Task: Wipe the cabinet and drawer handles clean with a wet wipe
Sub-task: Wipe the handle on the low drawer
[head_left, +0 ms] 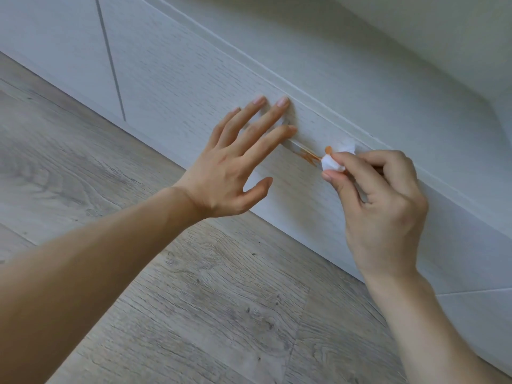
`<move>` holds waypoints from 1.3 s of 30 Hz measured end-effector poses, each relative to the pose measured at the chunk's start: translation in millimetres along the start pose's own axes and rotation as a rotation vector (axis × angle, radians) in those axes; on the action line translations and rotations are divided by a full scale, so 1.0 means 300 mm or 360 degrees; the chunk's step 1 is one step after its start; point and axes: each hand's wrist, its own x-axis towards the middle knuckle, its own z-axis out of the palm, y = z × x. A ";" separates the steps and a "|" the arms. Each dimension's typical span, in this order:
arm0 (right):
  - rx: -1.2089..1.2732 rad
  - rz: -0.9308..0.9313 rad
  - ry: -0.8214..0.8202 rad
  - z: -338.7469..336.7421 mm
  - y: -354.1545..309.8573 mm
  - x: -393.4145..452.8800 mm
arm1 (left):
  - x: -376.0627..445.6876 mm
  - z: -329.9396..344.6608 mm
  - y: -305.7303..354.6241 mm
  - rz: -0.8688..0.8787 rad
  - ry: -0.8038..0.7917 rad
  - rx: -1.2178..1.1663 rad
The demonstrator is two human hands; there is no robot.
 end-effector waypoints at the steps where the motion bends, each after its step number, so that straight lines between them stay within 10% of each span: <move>1: 0.0015 0.0002 0.0028 0.007 -0.007 0.000 | 0.000 -0.003 -0.001 0.0005 -0.0004 0.0007; 23: 0.0567 0.0618 0.0098 0.051 -0.086 0.036 | 0.000 -0.010 0.005 -0.0022 -0.0025 0.0000; 39: -0.0033 -0.0137 -0.0081 0.016 -0.022 0.001 | -0.002 -0.010 0.001 -0.0026 -0.0015 0.0010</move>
